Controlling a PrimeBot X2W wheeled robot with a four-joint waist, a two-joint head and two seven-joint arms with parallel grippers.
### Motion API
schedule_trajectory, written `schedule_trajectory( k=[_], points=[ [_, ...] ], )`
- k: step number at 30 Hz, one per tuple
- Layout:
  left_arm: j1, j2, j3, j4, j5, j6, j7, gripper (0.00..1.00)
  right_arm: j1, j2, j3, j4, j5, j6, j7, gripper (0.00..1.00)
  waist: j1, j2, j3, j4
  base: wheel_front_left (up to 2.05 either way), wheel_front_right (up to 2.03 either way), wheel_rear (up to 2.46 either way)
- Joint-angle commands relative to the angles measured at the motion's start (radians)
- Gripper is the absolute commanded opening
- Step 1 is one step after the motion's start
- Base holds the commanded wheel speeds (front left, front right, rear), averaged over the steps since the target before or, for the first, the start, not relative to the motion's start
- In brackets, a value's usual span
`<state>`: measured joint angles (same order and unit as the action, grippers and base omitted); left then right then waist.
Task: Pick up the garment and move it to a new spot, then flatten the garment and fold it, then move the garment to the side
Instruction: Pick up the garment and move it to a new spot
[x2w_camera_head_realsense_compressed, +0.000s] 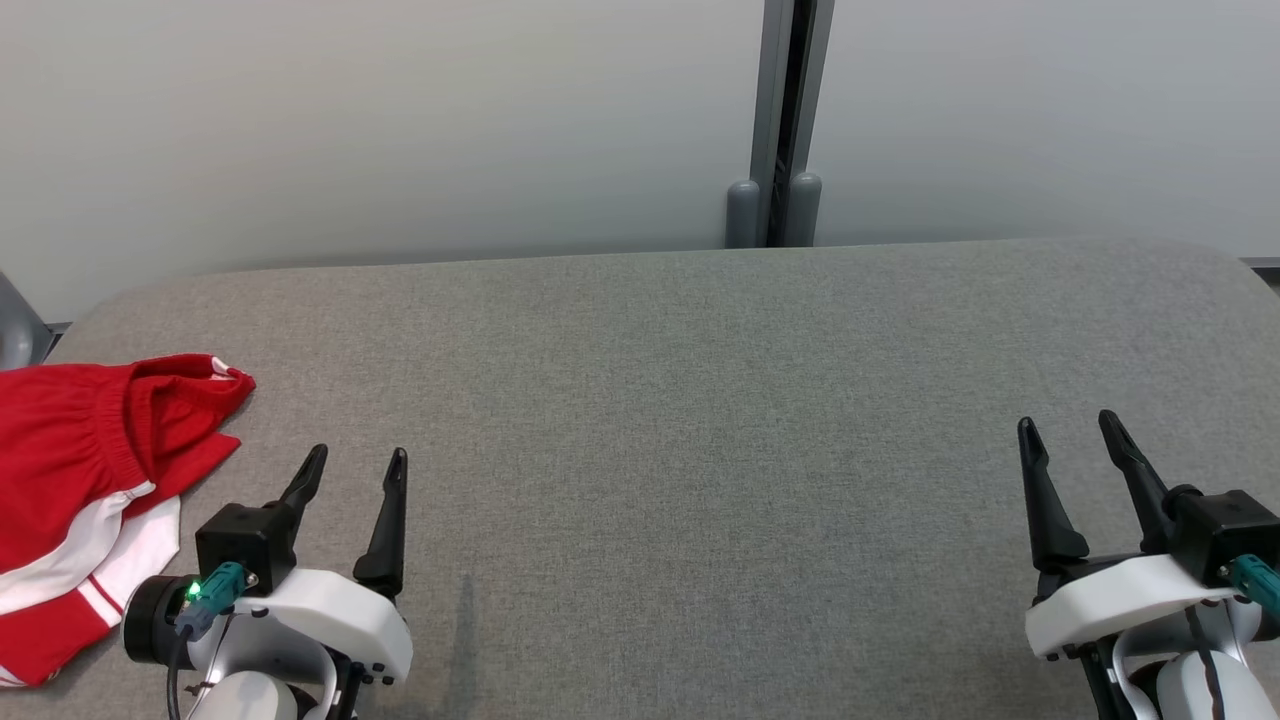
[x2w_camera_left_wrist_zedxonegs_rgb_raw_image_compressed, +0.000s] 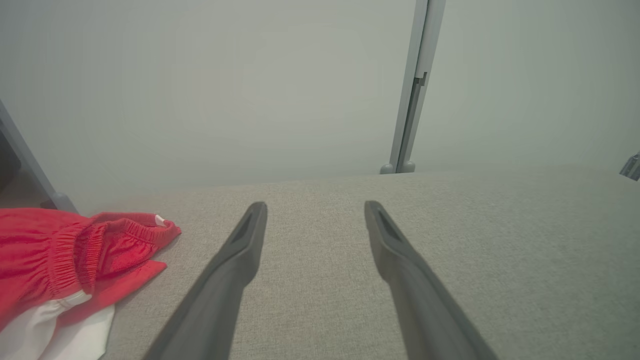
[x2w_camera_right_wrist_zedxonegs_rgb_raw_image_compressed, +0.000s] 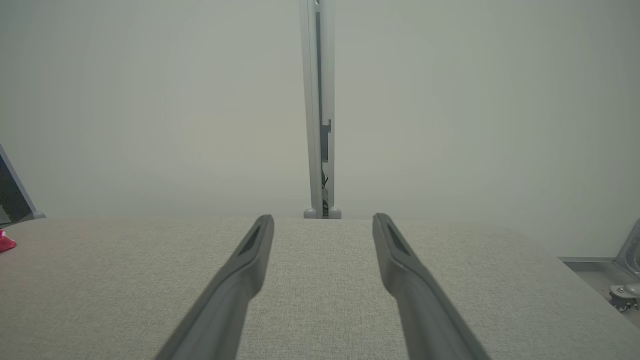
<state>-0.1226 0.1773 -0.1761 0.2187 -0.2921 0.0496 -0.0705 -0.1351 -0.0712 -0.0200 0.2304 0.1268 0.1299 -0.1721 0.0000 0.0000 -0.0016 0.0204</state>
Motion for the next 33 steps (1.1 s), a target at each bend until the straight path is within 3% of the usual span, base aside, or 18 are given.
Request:
schedule_trajectory(
  k=[1,17,33],
  points=[
    [-0.011,0.005,0.005,0.002,-0.003,0.002,0.003,1.00,-0.002,-0.002,-0.005,-0.006,0.002,0.001,-0.002,1.00,0.0000,0.0000,0.001,0.000,0.00,0.00,0.00],
    [-0.033,0.008,-0.003,0.015,-0.018,0.013,-0.002,1.00,0.005,0.012,-0.022,-0.016,0.007,0.001,0.003,1.00,0.0000,0.0000,0.009,0.027,0.00,0.00,0.00],
    [-0.069,0.006,0.031,0.047,-0.059,0.028,-0.055,1.00,-0.020,0.010,0.033,-0.033,0.012,0.001,0.016,1.00,0.0000,0.0000,0.040,0.283,0.00,0.00,0.00]
  ],
)
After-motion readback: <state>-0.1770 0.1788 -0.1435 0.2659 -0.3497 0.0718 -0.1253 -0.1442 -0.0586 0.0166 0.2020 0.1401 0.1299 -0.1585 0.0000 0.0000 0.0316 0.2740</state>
